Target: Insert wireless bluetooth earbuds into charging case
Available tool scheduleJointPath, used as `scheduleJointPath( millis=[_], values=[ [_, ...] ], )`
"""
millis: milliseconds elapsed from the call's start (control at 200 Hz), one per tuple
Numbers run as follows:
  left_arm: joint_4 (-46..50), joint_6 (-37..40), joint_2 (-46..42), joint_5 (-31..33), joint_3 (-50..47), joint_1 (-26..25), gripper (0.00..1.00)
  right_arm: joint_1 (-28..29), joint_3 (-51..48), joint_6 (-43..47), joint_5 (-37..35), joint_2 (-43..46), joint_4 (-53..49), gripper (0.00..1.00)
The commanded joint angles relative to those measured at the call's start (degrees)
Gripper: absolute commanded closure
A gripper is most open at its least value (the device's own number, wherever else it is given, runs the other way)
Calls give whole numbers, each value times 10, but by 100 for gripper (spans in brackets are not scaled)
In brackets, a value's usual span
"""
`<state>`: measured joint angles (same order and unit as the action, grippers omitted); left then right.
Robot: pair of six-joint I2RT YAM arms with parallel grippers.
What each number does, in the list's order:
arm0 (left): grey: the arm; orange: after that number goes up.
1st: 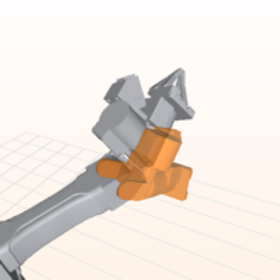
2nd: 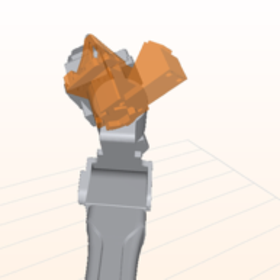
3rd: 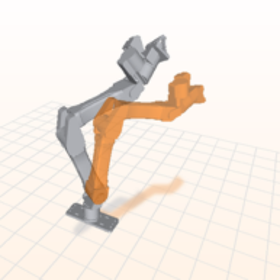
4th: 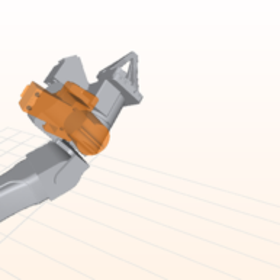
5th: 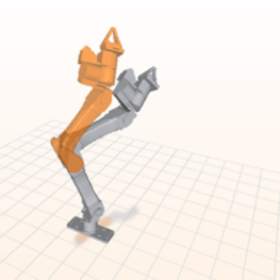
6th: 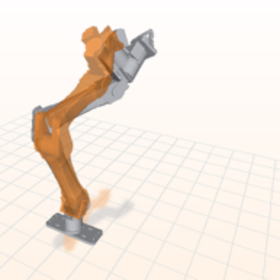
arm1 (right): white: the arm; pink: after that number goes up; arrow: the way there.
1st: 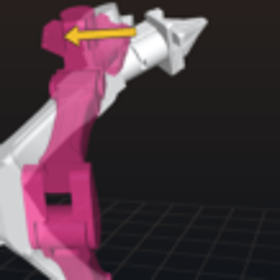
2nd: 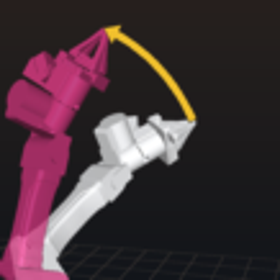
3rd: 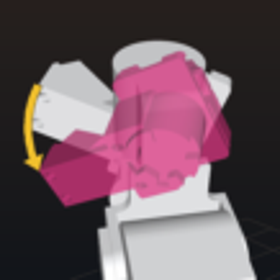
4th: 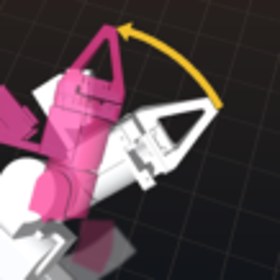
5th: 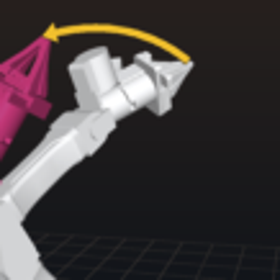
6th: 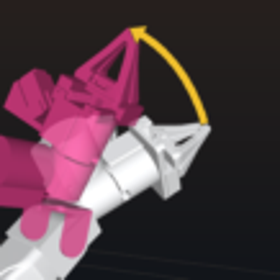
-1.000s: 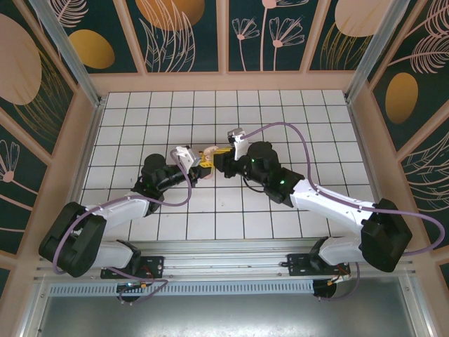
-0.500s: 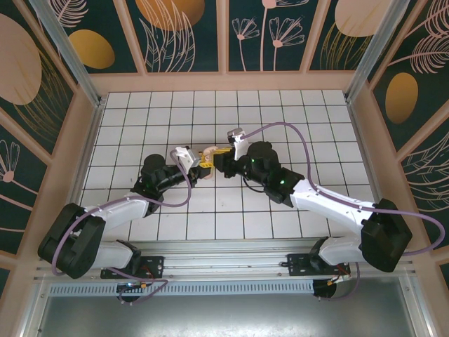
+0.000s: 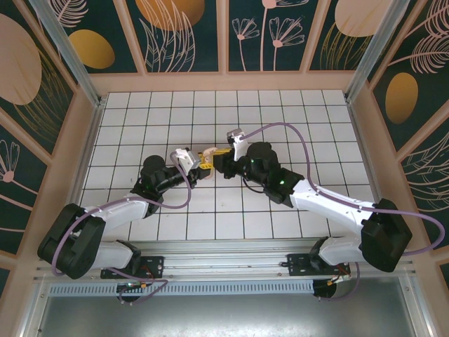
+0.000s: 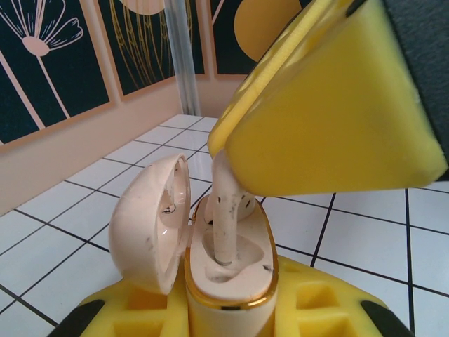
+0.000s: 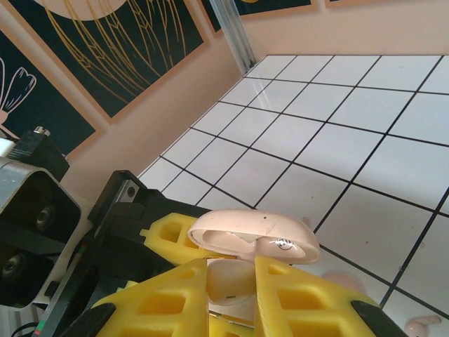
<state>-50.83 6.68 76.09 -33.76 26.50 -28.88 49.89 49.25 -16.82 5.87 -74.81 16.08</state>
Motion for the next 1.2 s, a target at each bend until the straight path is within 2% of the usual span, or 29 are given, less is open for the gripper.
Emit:
scheduleJointPath(
  millis=[0, 581, 1196],
  values=[
    [-38, 14, -16, -2, -2, -1, 82, 3, 8, 6, -9, 9, 1, 80],
    [-70, 54, -34, 26, -29, -1, 83, 0, -14, -10, -19, 20, 21, 80],
    [-82, 87, -58, 33, -49, -1, 82, 5, 4, 8, 17, 15, -10, 80]
  ],
)
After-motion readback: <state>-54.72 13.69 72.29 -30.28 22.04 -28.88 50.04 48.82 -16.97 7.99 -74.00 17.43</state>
